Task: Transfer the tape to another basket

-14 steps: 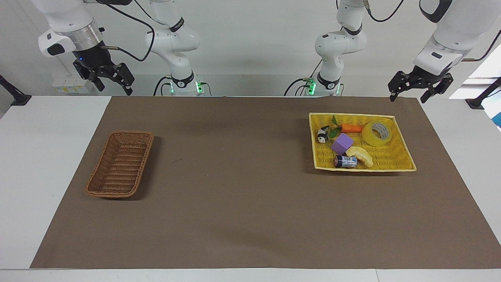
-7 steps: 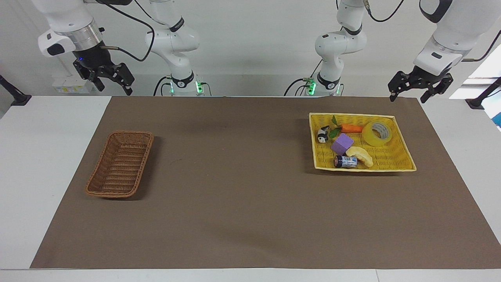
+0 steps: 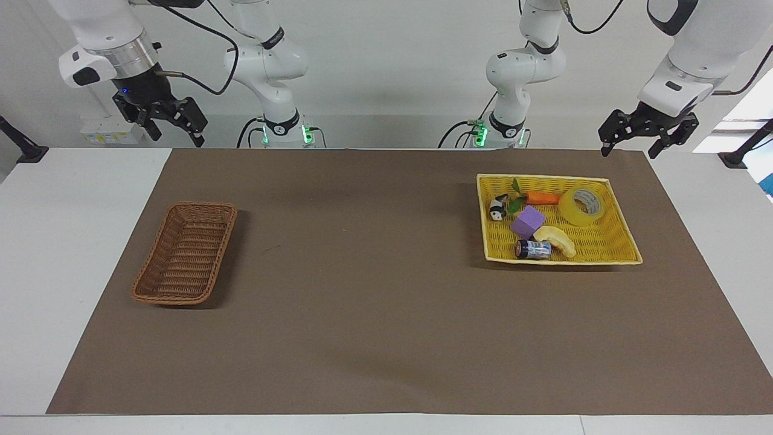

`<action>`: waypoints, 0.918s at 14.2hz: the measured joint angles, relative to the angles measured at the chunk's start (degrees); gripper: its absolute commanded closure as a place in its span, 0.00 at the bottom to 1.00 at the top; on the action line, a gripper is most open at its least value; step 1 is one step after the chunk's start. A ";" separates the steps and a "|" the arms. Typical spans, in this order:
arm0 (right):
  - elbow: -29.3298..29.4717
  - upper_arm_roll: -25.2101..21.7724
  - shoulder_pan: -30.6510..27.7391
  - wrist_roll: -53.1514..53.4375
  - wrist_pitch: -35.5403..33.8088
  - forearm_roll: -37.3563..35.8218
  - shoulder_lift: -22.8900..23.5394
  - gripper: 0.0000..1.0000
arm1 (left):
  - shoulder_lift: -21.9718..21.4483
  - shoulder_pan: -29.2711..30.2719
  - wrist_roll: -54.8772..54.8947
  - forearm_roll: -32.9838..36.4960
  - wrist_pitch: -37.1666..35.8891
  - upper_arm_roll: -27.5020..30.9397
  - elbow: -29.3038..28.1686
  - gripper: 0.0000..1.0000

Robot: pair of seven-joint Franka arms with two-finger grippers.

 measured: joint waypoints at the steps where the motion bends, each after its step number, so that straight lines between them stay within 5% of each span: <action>1: 0.00 0.00 0.00 0.00 0.00 0.00 0.00 0.00 | -0.02 0.00 -0.01 0.00 -0.03 0.00 -0.08 0.00; 13: 0.00 -0.01 -0.01 0.00 0.00 0.00 0.00 0.00 | -1.85 0.01 -2.40 0.00 -0.37 0.02 -2.94 0.00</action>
